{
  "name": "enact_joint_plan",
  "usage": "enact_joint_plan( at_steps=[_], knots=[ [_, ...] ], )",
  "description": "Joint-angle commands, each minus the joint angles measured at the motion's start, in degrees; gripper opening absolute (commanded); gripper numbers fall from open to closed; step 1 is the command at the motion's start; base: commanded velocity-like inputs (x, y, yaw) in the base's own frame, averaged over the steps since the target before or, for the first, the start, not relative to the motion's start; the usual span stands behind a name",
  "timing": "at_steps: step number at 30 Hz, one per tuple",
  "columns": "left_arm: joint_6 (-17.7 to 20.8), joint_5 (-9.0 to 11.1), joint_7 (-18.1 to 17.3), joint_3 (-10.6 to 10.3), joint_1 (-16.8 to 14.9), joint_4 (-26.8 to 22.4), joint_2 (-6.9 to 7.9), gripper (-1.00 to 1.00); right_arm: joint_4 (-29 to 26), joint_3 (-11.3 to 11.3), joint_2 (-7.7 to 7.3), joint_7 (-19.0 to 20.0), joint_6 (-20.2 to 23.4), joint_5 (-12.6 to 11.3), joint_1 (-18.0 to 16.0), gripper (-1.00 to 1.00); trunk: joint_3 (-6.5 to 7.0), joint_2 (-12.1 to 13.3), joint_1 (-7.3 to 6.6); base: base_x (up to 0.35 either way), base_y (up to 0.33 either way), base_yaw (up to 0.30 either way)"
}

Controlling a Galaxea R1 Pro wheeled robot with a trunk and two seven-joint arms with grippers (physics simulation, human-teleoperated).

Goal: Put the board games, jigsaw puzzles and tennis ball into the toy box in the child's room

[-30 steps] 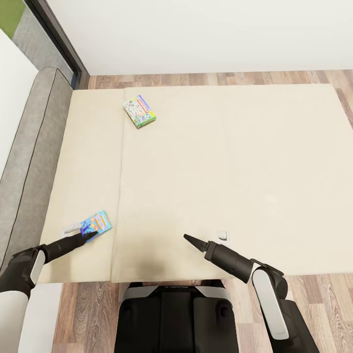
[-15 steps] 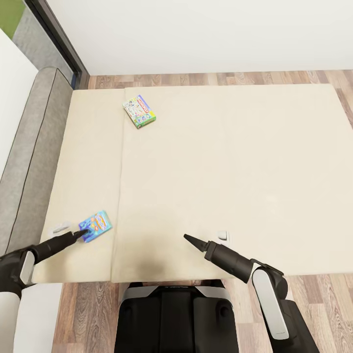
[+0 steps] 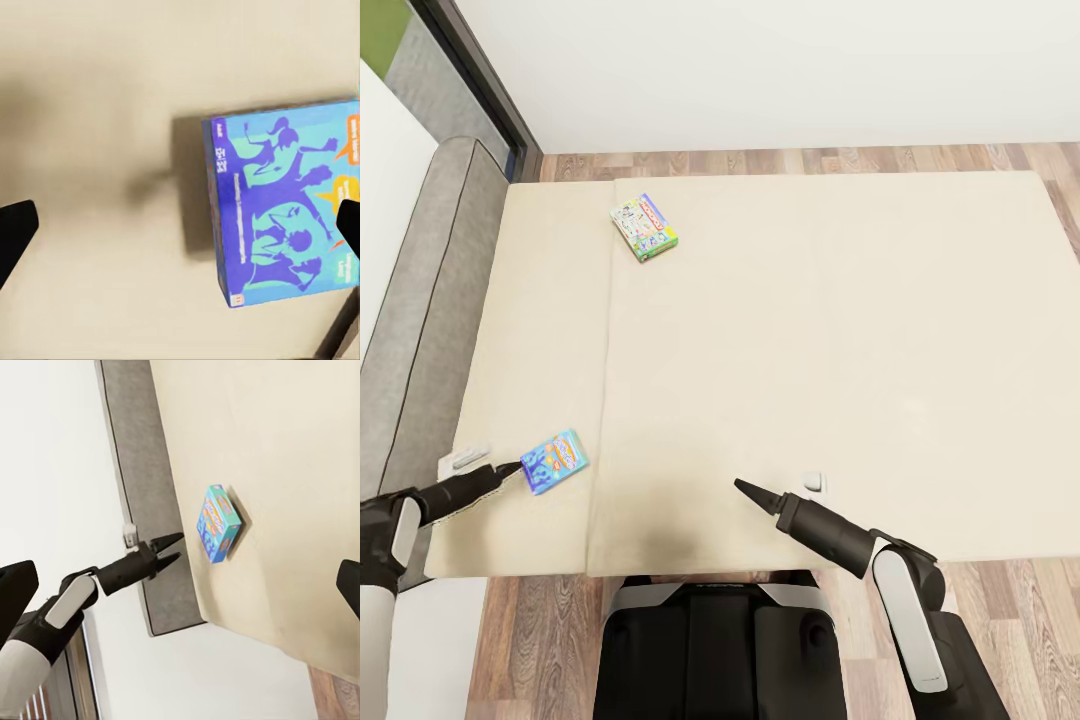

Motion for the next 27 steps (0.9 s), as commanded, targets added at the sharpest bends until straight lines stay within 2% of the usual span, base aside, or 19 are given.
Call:
enact_joint_plan(
  at_steps=[1, 2, 6, 8, 12, 15, 17, 19, 22, 25, 27],
  knots=[
    [0.5, 0.0, 0.7, 0.2, -0.6, 0.1, -0.04, 1.00, 0.0, -0.1, 0.05, 0.2, 0.3, 0.0, 0.0, 1.00, -0.05, -0.1, 0.03, 0.000, 0.000, 0.000],
    [0.6, 0.0, 2.2, 0.1, -1.6, 0.4, -0.05, 1.00, 0.0, -0.2, 0.04, 0.2, 0.3, 0.0, 0.0, 1.00, -0.05, -0.1, 0.03, 0.000, 0.000, 0.000],
    [0.7, 0.0, 4.2, 0.0, -3.9, 3.3, 0.02, 1.00, 0.0, -0.2, 0.04, 0.2, 0.3, 0.0, 0.0, 1.00, -0.05, -0.1, 0.03, 0.000, 0.000, 0.000],
    [0.6, -0.2, 4.8, -0.1, -6.0, 6.3, 0.07, 1.00, 0.0, -0.1, 0.05, 0.2, 0.3, 0.1, 0.0, 1.00, -0.05, -0.1, 0.03, 0.000, 0.000, 0.000],
    [0.1, -0.6, 5.3, -0.2, -12.2, 14.9, 0.22, 1.00, 0.0, -0.1, 0.04, 0.2, 0.3, 0.2, 0.0, 1.00, -0.05, -0.1, 0.03, 0.000, 0.000, 0.000],
    [0.0, -0.8, 5.4, -0.2, -15.0, 18.5, 0.08, 1.00, 0.0, -0.1, 0.04, -0.2, 0.3, 0.8, 0.0, 1.00, -0.05, -0.1, 0.03, 0.000, 0.000, 0.000],
    [0.1, -0.8, 5.4, -0.3, -15.6, 19.2, 0.00, 1.00, -0.1, -0.1, 0.05, -0.8, 0.3, 1.0, 0.0, 1.00, -0.05, -0.1, 0.03, 0.000, 0.000, 0.000],
    [0.2, -0.9, 5.4, -0.5, -16.1, 19.7, -0.25, 1.00, -0.2, -0.1, 0.07, -3.2, 0.4, 1.4, 0.0, 1.00, -0.05, -0.1, 0.03, 0.000, 0.000, 0.000],
    [0.4, -0.8, 5.4, -1.9, -16.5, 20.1, -1.75, 1.00, -0.4, 0.1, 0.10, -7.4, 0.4, 1.5, 0.0, 1.00, -0.05, -0.1, 0.03, 0.000, 0.000, 0.000],
    [0.3, -0.7, 4.6, -3.5, -16.6, 20.3, -2.31, 1.00, -0.9, 1.9, 0.06, -11.3, 0.4, 1.5, 0.0, 1.00, -0.05, -0.1, 0.03, 0.000, 0.000, 0.000],
    [0.3, -0.8, 3.7, -4.0, -16.6, 20.5, -1.93, 1.00, -1.1, 2.8, 0.04, -12.8, 0.4, 1.6, 0.0, 1.00, -0.05, -0.1, 0.03, 0.000, 0.000, 0.000]
  ],
)
